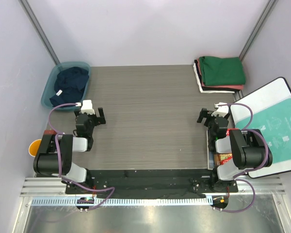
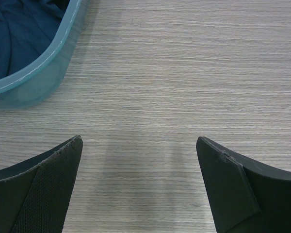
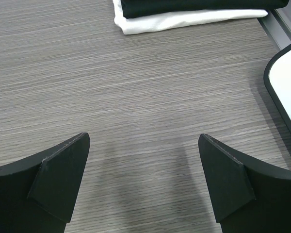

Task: Fold and stack the t-shirts
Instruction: Grab the tshirt from the pile

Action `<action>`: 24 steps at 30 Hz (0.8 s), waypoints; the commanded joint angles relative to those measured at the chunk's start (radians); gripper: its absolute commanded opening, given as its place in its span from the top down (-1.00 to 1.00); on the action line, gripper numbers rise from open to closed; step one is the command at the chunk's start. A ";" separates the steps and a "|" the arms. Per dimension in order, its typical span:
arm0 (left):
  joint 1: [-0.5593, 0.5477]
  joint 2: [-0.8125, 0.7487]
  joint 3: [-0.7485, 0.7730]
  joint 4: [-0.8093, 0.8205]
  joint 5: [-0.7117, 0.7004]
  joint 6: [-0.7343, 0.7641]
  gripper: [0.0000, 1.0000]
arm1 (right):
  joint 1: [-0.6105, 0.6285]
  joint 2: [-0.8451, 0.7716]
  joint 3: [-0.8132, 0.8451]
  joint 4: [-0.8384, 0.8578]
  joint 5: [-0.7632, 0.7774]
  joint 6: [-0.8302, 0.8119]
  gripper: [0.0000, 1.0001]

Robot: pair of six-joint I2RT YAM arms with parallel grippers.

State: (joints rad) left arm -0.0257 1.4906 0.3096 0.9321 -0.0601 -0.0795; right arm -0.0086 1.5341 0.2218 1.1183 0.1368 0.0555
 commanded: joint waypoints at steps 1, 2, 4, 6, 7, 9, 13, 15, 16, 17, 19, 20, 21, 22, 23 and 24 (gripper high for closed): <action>0.004 0.002 0.002 0.074 -0.018 -0.013 -1.00 | 0.002 0.003 0.024 0.043 0.021 0.006 -0.99; 0.004 0.002 0.003 0.074 -0.018 -0.013 -1.00 | 0.002 0.003 0.024 0.043 0.023 0.007 -0.99; 0.003 0.002 0.002 0.073 -0.018 -0.012 -0.99 | 0.002 0.006 0.027 0.043 0.023 0.006 -0.99; 0.004 0.002 0.000 0.077 -0.017 -0.011 -1.00 | 0.004 0.001 0.019 0.051 -0.011 -0.003 -0.99; 0.003 -0.004 0.000 0.082 0.000 -0.005 -1.00 | 0.004 -0.008 0.017 0.057 -0.029 -0.011 -1.00; 0.004 -0.042 0.000 0.057 0.038 0.018 -1.00 | 0.002 -0.047 0.028 0.005 -0.084 -0.034 -0.99; 0.004 -0.299 0.081 -0.303 0.245 0.104 -0.99 | 0.004 -0.208 0.073 -0.215 -0.221 -0.074 -0.99; 0.004 -0.383 0.171 -0.451 0.325 0.223 -1.00 | 0.002 -0.273 0.140 -0.337 -0.322 -0.104 -0.99; 0.003 -0.457 0.212 -0.627 0.380 0.284 -0.99 | 0.002 -0.301 0.180 -0.526 -0.369 -0.205 -0.99; 0.003 -0.483 0.256 -0.723 0.406 0.343 -0.99 | 0.002 -0.339 0.277 -0.628 -0.428 -0.273 -1.00; 0.001 -0.506 0.400 -0.980 0.443 0.488 -1.00 | 0.002 -0.348 0.379 -0.922 -0.598 -0.507 -0.99; 0.003 -0.495 0.448 -1.042 0.424 0.500 -1.00 | 0.002 -0.341 0.484 -1.005 -0.595 -0.513 -0.99; 0.003 -0.483 0.542 -1.099 0.395 0.507 -1.00 | 0.004 -0.335 0.535 -1.075 -0.565 -0.490 -0.99; 0.001 -0.466 0.592 -1.203 0.358 0.509 -1.00 | 0.004 -0.322 0.586 -1.201 -0.480 -0.467 -1.00; 0.001 -0.413 0.646 -1.263 0.294 0.512 -0.99 | 0.004 -0.312 0.685 -1.262 -0.427 -0.403 -0.99; 0.003 -0.380 0.754 -1.320 0.274 0.524 -1.00 | 0.002 -0.275 0.738 -1.329 -0.386 -0.384 -0.99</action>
State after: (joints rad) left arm -0.0261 1.0157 0.8494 0.0422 0.2768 0.3138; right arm -0.0029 1.2198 0.7399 0.2264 -0.3092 -0.3000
